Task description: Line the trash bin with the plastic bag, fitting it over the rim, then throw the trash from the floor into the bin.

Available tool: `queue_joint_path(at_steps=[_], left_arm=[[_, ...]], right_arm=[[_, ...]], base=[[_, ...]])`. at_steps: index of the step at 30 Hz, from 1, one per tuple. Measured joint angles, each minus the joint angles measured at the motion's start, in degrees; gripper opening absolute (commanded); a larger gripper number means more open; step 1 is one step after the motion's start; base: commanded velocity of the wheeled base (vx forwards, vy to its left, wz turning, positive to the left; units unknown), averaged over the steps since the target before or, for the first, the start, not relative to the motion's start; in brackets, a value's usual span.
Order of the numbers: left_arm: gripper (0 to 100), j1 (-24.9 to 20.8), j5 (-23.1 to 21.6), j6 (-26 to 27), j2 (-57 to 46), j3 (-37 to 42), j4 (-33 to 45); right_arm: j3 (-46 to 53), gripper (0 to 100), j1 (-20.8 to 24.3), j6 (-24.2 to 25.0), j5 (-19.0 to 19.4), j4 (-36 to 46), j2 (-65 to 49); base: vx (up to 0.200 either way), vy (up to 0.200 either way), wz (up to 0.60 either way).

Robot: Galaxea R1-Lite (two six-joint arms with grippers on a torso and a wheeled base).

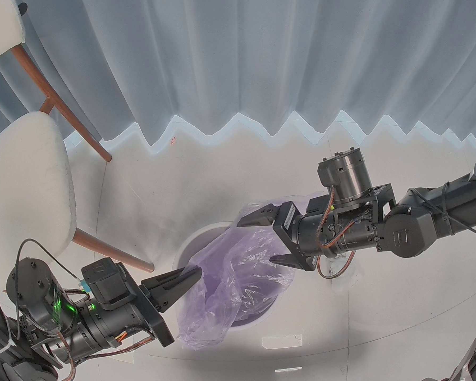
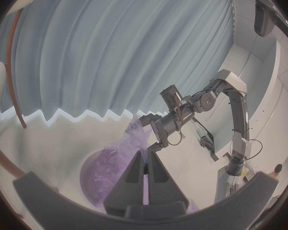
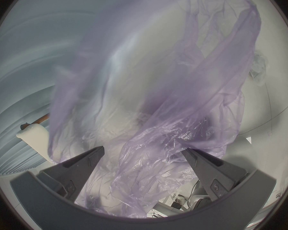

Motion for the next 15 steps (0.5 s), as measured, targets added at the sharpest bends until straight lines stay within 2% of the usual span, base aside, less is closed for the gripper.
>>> queue_joint_path(at_steps=[4, 5, 15], left_arm=[[0, 0.0, 0.0, 0.0, 0.0, 0.0, 0.0], [0, 0.0, 0.0, 0.0, 0.0, 0.0, 0.0], [0, 0.2, 0.1, 0.0, 0.2, 0.0, 0.0]], right_arm=[[-0.9, 100, 0.0, 0.2, 0.0, 0.2, 1.4], [-1.0, 0, 0.0, 0.2, 0.0, 0.2, 1.6], [0.3, 0, 0.7, 0.4, -0.1, 0.5, 1.7]], base=[[0.0, 0.0, 0.0], [0.0, 0.0, 0.0], [0.0, 0.0, 0.0]])
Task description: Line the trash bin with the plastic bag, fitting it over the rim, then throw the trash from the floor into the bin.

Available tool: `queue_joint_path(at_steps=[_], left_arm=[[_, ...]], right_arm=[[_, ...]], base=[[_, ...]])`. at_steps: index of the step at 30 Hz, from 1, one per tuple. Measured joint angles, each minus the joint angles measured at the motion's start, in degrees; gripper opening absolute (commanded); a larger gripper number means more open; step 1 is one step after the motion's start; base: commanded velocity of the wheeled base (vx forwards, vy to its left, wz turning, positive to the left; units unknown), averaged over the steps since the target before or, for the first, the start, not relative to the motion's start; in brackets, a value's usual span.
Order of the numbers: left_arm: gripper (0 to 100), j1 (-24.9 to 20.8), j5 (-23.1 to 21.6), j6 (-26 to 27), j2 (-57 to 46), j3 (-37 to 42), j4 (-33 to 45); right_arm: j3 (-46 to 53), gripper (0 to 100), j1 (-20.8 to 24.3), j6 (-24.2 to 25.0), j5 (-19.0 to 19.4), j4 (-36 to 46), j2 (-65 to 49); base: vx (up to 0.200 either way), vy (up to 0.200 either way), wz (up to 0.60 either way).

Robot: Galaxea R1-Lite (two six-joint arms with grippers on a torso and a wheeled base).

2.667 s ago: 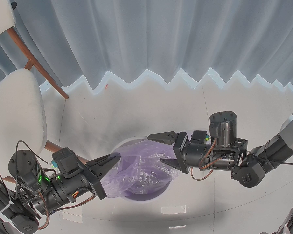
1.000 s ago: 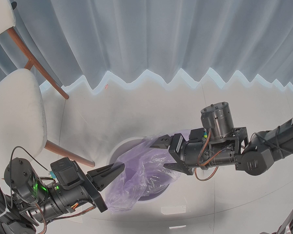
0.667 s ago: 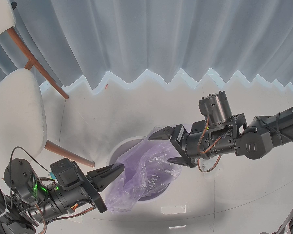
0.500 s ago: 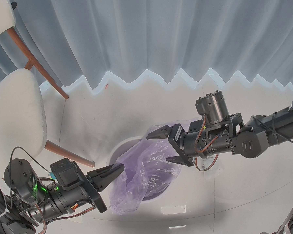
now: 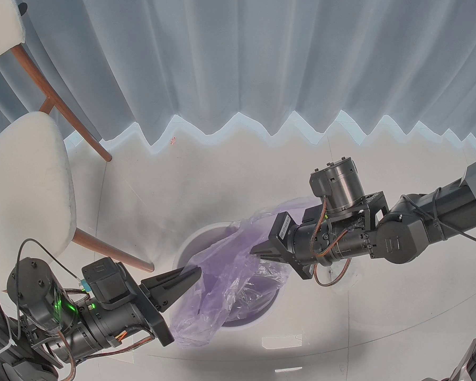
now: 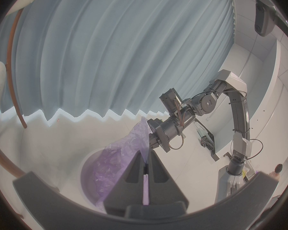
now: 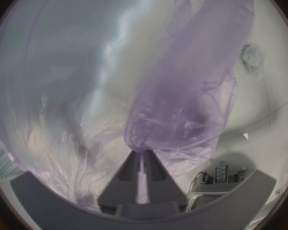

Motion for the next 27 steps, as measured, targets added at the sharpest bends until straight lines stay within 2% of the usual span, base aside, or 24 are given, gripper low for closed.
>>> queue_joint_path(at_steps=[9, 16, 22, 27], left_arm=[[0, 0.7, 0.5, 1.5, 0.3, 0.6, 0.0], [0, 3.7, 5.9, 2.8, 2.7, 0.0, 0.0], [0, 5.8, 12.1, 3.2, 7.1, -1.0, 0.0], [0, 7.8, 14.7, 3.2, 12.6, -1.2, 0.0]], right_arm=[[3.1, 0, 0.3, 0.0, -0.1, 0.0, -3.7], [8.7, 0, 0.4, -0.9, 0.0, -0.2, -9.2], [18.0, 0, 1.2, -5.3, 0.1, -0.4, -14.5], [24.7, 0, 2.4, -7.7, 0.1, -1.4, -16.3]], base=[[0.0, 0.0, 0.0], [0.0, 0.0, 0.0], [0.0, 0.0, 0.0], [0.0, 0.0, 0.0]])
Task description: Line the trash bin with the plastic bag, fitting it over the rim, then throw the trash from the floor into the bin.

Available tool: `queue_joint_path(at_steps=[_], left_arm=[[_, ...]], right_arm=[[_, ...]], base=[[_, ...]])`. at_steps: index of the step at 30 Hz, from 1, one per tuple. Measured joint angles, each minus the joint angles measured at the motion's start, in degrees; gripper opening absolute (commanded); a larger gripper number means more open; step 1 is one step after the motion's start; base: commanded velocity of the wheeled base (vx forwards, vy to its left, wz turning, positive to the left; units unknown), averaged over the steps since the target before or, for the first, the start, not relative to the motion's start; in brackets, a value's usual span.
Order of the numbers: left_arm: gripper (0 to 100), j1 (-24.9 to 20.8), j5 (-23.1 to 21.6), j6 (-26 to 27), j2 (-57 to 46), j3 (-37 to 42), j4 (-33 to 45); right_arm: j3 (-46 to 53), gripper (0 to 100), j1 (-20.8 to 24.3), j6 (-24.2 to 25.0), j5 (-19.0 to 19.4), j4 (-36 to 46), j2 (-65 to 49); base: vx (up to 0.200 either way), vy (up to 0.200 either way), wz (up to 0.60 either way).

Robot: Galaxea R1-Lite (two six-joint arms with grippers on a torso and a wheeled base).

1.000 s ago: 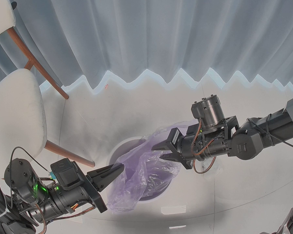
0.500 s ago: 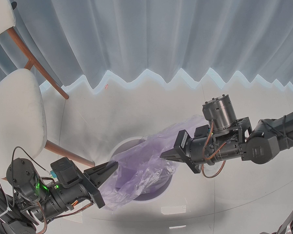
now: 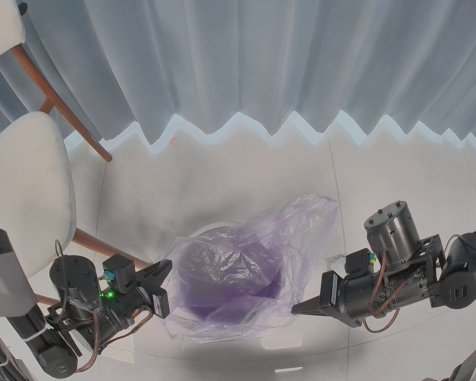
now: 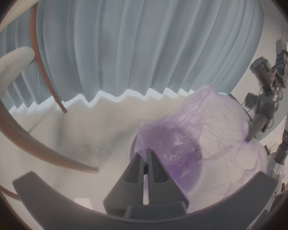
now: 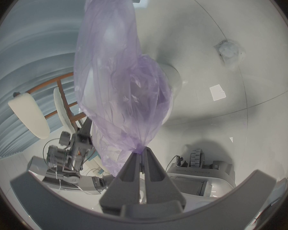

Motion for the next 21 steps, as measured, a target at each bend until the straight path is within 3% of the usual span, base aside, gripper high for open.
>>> queue_joint_path(at_steps=[12, 21], left_arm=[[0, 4.5, 1.2, 0.6, 12.4, 0.2, -0.2], [0, 4.8, 3.7, 0.6, 17.4, -0.1, -0.2]], right_arm=[[4.6, 0, 4.9, -2.1, -1.9, -6.1, 5.8], [5.3, 0, 6.4, -5.4, -10.8, -18.4, 16.2]], base=[[0.0, 0.0, 0.0], [0.0, 0.0, 0.0]])
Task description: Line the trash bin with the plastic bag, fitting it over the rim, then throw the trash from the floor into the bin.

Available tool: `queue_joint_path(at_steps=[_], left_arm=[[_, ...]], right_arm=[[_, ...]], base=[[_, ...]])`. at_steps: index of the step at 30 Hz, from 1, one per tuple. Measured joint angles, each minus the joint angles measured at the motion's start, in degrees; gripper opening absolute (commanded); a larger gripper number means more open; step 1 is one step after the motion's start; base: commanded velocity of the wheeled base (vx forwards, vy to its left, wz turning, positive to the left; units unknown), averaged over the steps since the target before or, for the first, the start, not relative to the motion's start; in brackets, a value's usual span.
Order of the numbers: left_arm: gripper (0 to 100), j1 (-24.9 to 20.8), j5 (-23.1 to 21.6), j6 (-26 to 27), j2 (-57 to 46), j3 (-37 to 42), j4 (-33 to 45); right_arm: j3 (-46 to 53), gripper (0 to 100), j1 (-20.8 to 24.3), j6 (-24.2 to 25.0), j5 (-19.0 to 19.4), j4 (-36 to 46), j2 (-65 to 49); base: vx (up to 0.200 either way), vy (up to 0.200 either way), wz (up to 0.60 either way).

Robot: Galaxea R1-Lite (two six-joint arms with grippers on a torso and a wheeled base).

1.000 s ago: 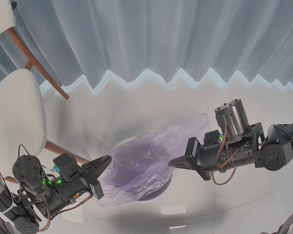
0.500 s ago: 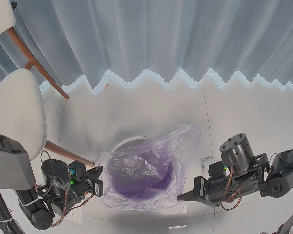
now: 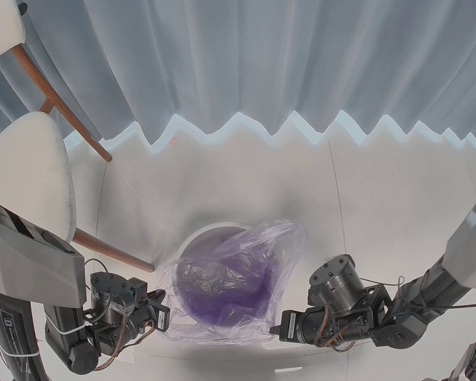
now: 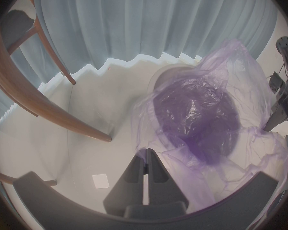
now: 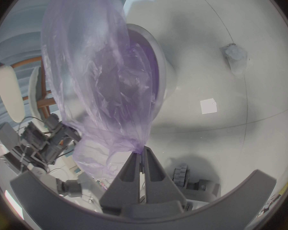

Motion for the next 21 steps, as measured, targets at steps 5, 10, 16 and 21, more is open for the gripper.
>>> queue_joint_path(at_steps=[5, 10, 16, 21], left_arm=[[0, 0.2, 1.9, 0.0, 1.3, 0.0, 0.0], [0, 0.5, 4.6, -0.1, 2.2, 0.0, 0.0], [0, 0.7, 5.1, -0.4, 3.4, -0.1, 0.0], [0, 1.7, 5.1, -0.3, 4.2, -0.4, 0.0]], right_arm=[[0.5, 0, 0.1, -2.5, -4.5, -3.3, 5.8], [0.8, 0, -0.5, -3.4, -5.4, -3.6, 8.6], [1.1, 0, -1.4, -3.8, -6.4, -3.9, 9.6], [1.1, 0, -2.9, -3.8, -7.7, -6.8, 10.5]], base=[[0.0, 0.0, 0.0], [0.0, 0.0, 0.0], [0.0, 0.0, 0.0], [0.0, 0.0, 0.0]])
